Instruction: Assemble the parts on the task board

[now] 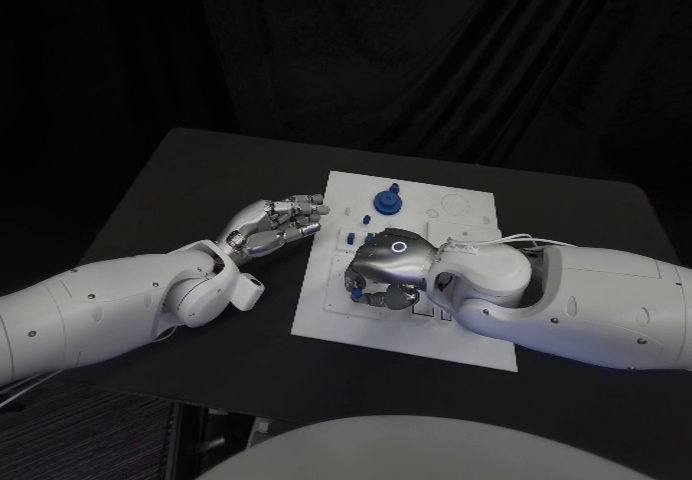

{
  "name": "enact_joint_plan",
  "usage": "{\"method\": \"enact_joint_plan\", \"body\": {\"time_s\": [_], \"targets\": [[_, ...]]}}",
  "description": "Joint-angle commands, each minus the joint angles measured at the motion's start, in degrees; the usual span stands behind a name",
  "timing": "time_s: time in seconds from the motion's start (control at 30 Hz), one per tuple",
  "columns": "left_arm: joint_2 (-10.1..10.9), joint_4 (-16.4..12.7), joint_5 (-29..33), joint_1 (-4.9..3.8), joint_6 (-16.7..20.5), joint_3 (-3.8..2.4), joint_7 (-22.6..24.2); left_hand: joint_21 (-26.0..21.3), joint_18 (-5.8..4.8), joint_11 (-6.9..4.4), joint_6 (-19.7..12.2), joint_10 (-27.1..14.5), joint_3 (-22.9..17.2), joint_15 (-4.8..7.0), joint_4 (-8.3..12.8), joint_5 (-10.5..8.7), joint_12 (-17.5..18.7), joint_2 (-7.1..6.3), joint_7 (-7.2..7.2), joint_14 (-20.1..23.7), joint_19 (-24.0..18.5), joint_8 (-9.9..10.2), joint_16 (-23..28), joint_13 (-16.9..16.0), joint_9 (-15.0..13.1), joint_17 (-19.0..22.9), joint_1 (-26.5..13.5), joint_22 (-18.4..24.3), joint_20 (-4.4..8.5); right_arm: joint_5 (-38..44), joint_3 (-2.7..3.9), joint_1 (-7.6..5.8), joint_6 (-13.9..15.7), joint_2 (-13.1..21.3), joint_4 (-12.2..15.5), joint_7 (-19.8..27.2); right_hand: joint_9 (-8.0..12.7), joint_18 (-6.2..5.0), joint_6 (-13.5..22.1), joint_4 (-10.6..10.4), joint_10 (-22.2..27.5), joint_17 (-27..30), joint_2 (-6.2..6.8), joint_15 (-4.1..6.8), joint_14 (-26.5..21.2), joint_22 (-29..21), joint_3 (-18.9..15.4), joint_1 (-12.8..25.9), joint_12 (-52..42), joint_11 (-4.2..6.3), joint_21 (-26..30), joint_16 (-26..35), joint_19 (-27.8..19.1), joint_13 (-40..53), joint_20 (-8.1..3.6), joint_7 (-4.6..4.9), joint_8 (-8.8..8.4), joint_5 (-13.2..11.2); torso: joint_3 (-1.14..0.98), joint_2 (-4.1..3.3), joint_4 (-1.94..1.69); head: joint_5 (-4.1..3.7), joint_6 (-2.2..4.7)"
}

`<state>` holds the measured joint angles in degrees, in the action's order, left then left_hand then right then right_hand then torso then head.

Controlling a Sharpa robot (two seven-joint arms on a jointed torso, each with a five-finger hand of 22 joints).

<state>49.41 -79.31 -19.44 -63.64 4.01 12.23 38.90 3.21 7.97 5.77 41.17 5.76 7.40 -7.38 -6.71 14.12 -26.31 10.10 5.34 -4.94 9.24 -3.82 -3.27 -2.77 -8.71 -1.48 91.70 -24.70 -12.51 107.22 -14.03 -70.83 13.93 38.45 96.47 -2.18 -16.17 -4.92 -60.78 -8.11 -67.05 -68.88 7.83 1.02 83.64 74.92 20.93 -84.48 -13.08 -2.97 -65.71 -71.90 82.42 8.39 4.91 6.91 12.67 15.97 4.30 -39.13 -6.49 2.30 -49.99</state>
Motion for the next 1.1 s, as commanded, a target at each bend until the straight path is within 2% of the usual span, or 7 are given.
{"method": "enact_joint_plan", "body": {"time_s": [0.03, 0.5, 0.87, 1.1], "targets": [[-0.2, 0.0, 0.3, 0.15, -0.9, -0.06, 7.1, -0.2, 0.75, 0.46, -0.1, -0.2, -0.1, -0.30, 0.2, 0.26, 0.3, 0.68, 0.12, -0.1, -0.1, -0.3, 0.0, 0.1, 0.1, 0.0, 0.0, 0.1, -0.39, 0.7, -0.12, 0.30, -1.5, 0.2, -0.3, -0.7, -3.6, 0.46, -1.0, 0.5, -0.5, 0.1, -0.58, 0.29, 0.0, 9.2, 0.0, 0.2, 0.4, -0.01, -0.2, 0.0, 0.0, -0.1, -0.23, -0.70, 0.18, 0.2, 0.00, 0.00, -0.04, 0.01, -0.01], [-0.3, 0.2, 0.3, 0.26, -0.8, -0.06, 6.7, -0.1, 0.93, 0.58, -0.2, -0.3, -0.3, -0.41, 0.1, 0.26, 0.5, 0.89, 0.13, -0.2, 0.0, -0.3, -0.1, 0.1, 0.1, 0.0, 0.0, 0.0, -0.77, 0.7, -0.12, 0.34, -0.9, 0.3, 0.0, -0.5, -3.7, 0.45, -0.8, 0.5, -0.6, 0.2, -0.63, 0.25, -0.1, 9.2, 0.0, 0.4, 0.6, -0.06, -0.2, 0.0, 0.0, -0.1, -0.21, -0.62, 0.00, 0.2, -0.08, 0.02, 0.08, 0.27, -0.01], [-0.4, 0.3, 0.3, 0.29, -1.0, -0.06, 6.4, 0.0, 1.33, 0.85, -0.3, -0.2, -0.4, -0.90, 0.0, 0.27, 0.2, 1.08, 0.08, -0.6, 0.2, -0.3, -0.3, 0.0, 0.1, -0.1, -0.1, 0.0, -1.78, 0.7, -0.12, 0.40, -0.9, 0.2, 0.1, -0.5, -3.8, 0.42, -0.7, 0.5, -0.6, 0.2, -0.65, 0.24, -0.1, 9.1, 0.0, 0.5, 0.7, -0.08, 0.0, 0.1, -0.1, -0.1, -0.21, -0.60, -0.06, 0.2, -0.04, 0.02, 0.05, 0.30, -0.01], [-0.5, 0.4, 0.3, 0.31, -1.2, -0.06, 6.2, 0.0, 1.43, 0.84, -0.3, -0.2, -0.4, -1.07, 0.0, 0.27, 0.2, 1.09, 0.08, -0.8, 0.2, -0.3, -0.4, 0.0, 0.1, -0.1, -0.1, 0.0, -1.95, 0.7, -0.12, 0.43, -1.3, 0.1, -0.1, -0.6, -3.8, 0.42, -0.7, 0.5, -0.6, 0.2, -0.65, 0.23, -0.1, 9.1, 0.0, 0.5, 0.7, -0.08, 0.0, 0.1, -0.1, -0.1, -0.21, -0.60, -0.07, 0.2, -0.01, 0.02, 0.04, 0.28, -0.01]]}}
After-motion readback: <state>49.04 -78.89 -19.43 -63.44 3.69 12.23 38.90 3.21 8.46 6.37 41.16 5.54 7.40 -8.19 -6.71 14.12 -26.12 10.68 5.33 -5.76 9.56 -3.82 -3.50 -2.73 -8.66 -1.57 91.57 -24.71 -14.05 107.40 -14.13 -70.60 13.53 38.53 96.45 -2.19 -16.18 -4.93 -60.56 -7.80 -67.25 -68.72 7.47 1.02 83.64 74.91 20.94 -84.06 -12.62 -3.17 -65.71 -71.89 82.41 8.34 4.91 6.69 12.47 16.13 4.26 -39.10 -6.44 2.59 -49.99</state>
